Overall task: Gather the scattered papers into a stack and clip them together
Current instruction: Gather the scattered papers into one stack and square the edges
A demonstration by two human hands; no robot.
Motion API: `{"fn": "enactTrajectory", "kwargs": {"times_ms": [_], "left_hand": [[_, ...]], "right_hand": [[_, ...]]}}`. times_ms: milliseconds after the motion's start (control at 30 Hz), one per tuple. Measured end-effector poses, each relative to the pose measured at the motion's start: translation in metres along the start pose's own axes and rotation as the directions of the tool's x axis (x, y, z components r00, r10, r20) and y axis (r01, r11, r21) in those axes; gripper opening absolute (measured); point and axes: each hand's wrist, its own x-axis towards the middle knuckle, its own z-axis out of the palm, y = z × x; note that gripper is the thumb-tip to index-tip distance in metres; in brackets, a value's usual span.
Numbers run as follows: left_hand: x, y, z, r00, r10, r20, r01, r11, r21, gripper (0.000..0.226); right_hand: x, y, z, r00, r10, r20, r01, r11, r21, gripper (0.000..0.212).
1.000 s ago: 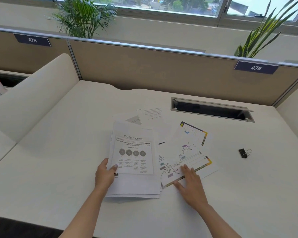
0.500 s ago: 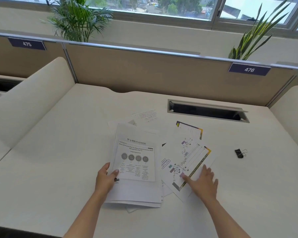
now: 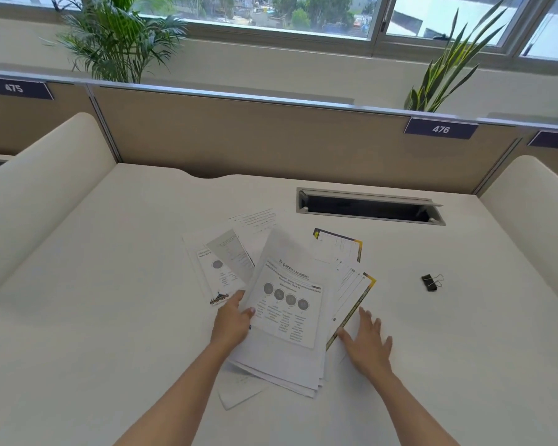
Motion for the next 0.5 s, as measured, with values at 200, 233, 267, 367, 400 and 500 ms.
{"fn": "enactTrajectory", "kwargs": {"times_ms": [200, 233, 267, 367, 400, 500], "left_hand": [[0.013, 0.018, 0.036, 0.985, 0.071, 0.160, -0.111, 0.960, 0.256, 0.041], [0.015, 0.019, 0.041, 0.979, 0.077, 0.186, -0.141, 0.922, 0.361, 0.048], [0.017, 0.021, 0.045, 0.976, 0.077, 0.204, -0.163, 0.878, 0.449, 0.056], [0.021, 0.021, 0.049, 0.976, 0.041, 0.214, -0.156, 0.819, 0.552, 0.074], [0.022, 0.021, 0.048, 0.976, 0.034, 0.216, -0.156, 0.802, 0.576, 0.077], [0.027, 0.022, 0.046, 0.975, 0.000, 0.224, -0.138, 0.788, 0.599, 0.083]], "right_hand": [[-0.006, -0.004, 0.006, 0.999, -0.037, -0.014, 0.038, 0.998, 0.049, 0.098], [-0.006, -0.004, 0.007, 0.999, -0.043, -0.023, 0.044, 0.998, 0.035, 0.103], [-0.006, -0.003, 0.008, 0.998, -0.046, -0.031, 0.047, 0.999, 0.017, 0.108], [-0.007, -0.001, 0.011, 0.998, -0.051, -0.037, 0.050, 0.998, -0.043, 0.115], [-0.008, 0.000, 0.012, 0.998, -0.048, -0.040, 0.046, 0.998, -0.042, 0.117], [-0.008, -0.001, 0.015, 0.997, -0.044, -0.056, 0.043, 0.999, -0.020, 0.118]]}}
